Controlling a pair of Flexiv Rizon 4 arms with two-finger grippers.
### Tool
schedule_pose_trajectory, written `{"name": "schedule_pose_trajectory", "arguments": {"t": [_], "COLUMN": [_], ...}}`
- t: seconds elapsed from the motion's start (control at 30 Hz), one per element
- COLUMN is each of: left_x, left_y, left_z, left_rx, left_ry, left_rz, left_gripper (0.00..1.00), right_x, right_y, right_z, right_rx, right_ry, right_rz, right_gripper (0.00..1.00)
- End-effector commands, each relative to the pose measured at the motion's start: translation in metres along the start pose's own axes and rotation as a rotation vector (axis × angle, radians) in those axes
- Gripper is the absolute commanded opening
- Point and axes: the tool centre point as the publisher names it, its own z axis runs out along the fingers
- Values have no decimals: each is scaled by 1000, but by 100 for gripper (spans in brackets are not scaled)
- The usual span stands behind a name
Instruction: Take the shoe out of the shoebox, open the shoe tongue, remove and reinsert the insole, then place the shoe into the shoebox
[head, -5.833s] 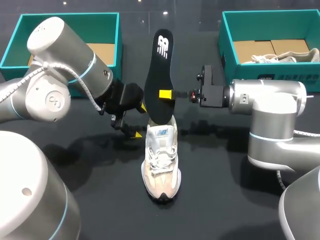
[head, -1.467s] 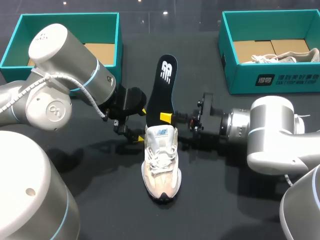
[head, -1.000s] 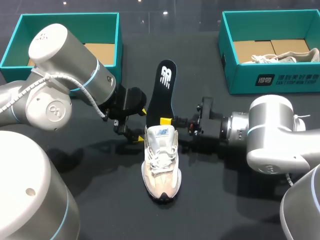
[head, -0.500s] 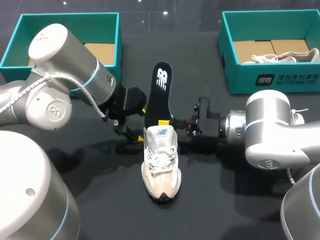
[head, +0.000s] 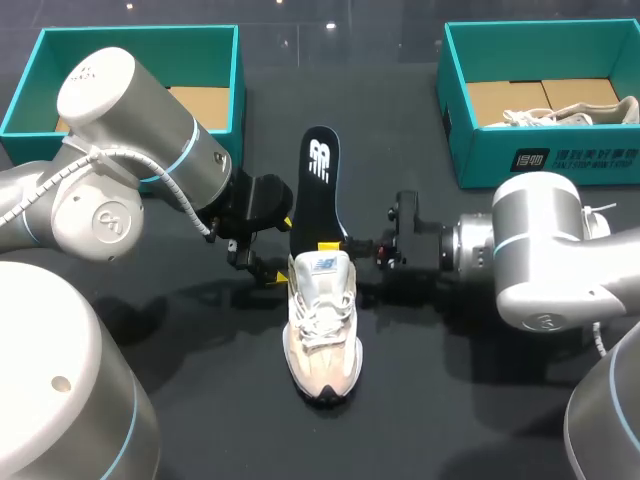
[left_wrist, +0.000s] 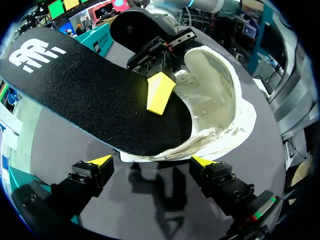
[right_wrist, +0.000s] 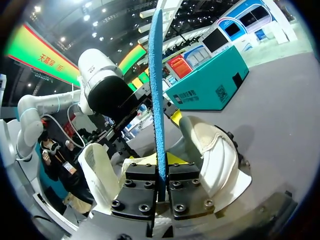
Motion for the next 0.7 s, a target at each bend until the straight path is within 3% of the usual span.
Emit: {"name": "schedule_pose_trajectory", "arguments": {"t": [0.03, 0.3, 0.7], "left_x": [1, 1, 1], "left_y": [0, 0, 0], "left_z": [0, 0, 0], "left_rx": [-2, -2, -2], "left_ry": [-2, -2, -2], "left_rz": [0, 0, 0], "left_gripper": [100, 100, 100], "right_x": [-3, -3, 1], "right_y": [-2, 4, 11], "right_z": [0, 4, 2], "right_rx": [10, 23, 27], "right_ry": [33, 45, 53], "right_rz": [-2, -15, -47], "right_gripper": [13, 9, 17]}}
